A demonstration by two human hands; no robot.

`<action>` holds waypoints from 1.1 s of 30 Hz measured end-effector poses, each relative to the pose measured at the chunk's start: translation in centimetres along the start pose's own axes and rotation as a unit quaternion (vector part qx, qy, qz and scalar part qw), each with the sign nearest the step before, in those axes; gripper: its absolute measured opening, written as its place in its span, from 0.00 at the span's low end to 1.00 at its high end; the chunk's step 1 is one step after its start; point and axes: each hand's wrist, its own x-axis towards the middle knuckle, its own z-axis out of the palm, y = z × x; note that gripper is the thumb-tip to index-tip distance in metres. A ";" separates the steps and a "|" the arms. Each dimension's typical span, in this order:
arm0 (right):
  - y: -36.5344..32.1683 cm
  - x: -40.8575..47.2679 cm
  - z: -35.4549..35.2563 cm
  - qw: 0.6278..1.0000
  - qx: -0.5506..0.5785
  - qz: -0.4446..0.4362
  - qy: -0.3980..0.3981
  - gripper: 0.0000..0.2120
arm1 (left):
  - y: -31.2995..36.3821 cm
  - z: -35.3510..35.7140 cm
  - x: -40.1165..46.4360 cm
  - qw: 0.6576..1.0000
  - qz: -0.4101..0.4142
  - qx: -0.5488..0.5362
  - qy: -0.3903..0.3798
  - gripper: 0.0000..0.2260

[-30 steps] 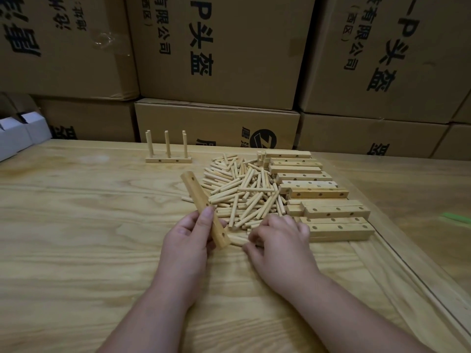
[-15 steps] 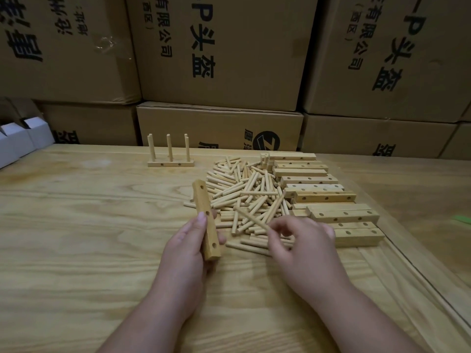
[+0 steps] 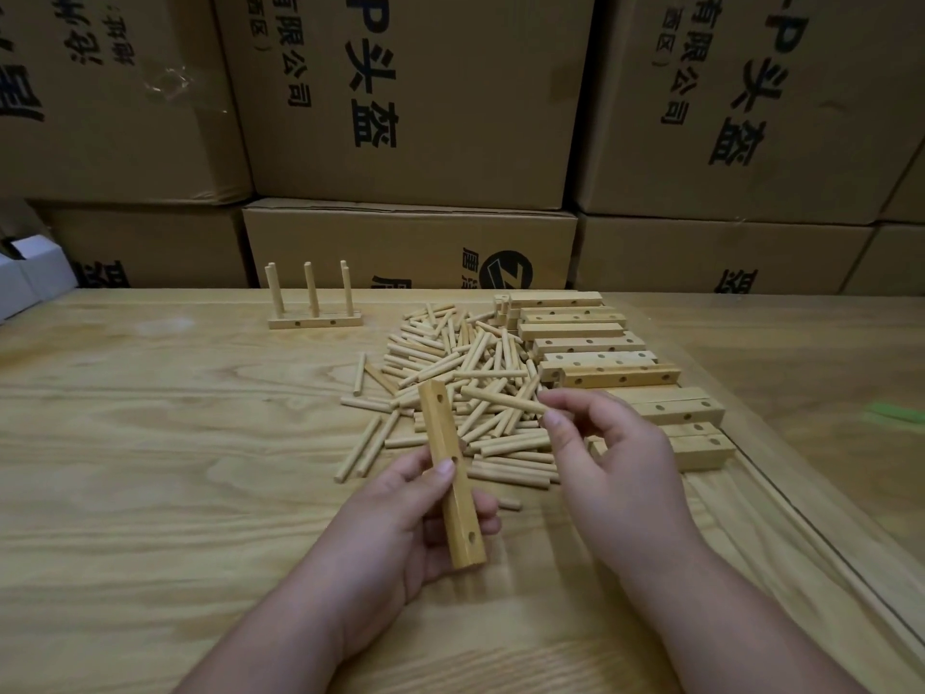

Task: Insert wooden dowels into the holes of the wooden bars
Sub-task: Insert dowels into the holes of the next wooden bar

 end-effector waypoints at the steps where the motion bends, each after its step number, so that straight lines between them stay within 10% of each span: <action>1: -0.1 0.0 0.0 1.000 0.003 -0.002 0.004 0.11 | 0.0 -0.1 0.1 1.000 -0.001 -0.007 0.010 0.20; 33: -0.4 0.1 0.0 0.993 -0.041 -0.063 -0.095 0.09 | 0.3 0.1 -0.1 0.998 0.007 0.052 0.044 0.14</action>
